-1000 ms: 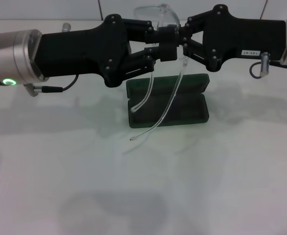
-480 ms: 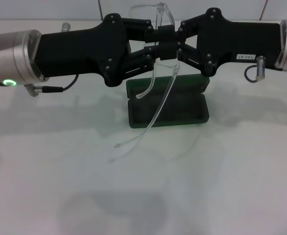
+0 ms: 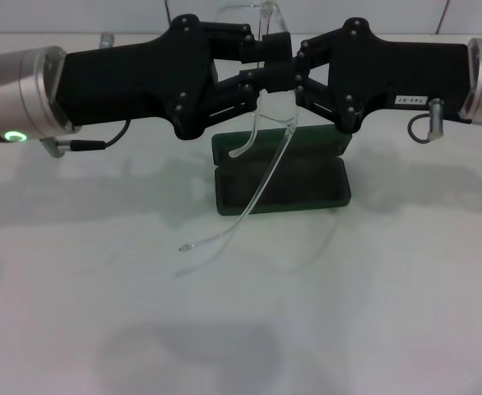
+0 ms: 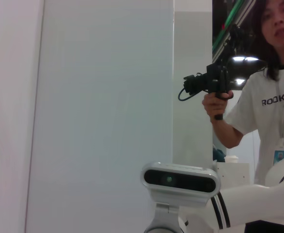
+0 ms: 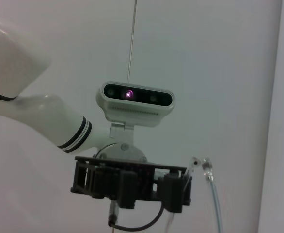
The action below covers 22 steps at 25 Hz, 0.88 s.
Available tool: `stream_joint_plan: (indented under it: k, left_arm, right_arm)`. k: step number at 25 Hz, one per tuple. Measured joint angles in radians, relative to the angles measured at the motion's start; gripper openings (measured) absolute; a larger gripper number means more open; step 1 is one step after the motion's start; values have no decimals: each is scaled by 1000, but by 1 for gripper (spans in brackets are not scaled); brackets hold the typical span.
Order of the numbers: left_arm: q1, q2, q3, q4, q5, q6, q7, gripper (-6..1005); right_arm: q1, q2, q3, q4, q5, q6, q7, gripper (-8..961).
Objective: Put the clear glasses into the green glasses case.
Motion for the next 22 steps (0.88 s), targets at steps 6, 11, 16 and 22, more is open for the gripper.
stream_joint_plan:
  k: [6, 11, 16, 22]
  left_arm:
    - [0, -1, 0, 0, -10, 0, 1, 264]
    - [0, -6, 0, 0, -11, 0, 2, 265]
    - [0, -9, 0, 0, -10, 0, 2, 265]
    - [2, -9, 0, -3, -9, 2, -1, 221]
  right_arm:
    - [5, 0, 0, 5, 1, -8, -2, 76]
    - [9, 0, -15, 12, 19, -10, -15, 76]
    - [17, 0, -28, 27, 36, -10, -28, 75]
    - [16, 0, -27, 28, 37, -11, -29, 75]
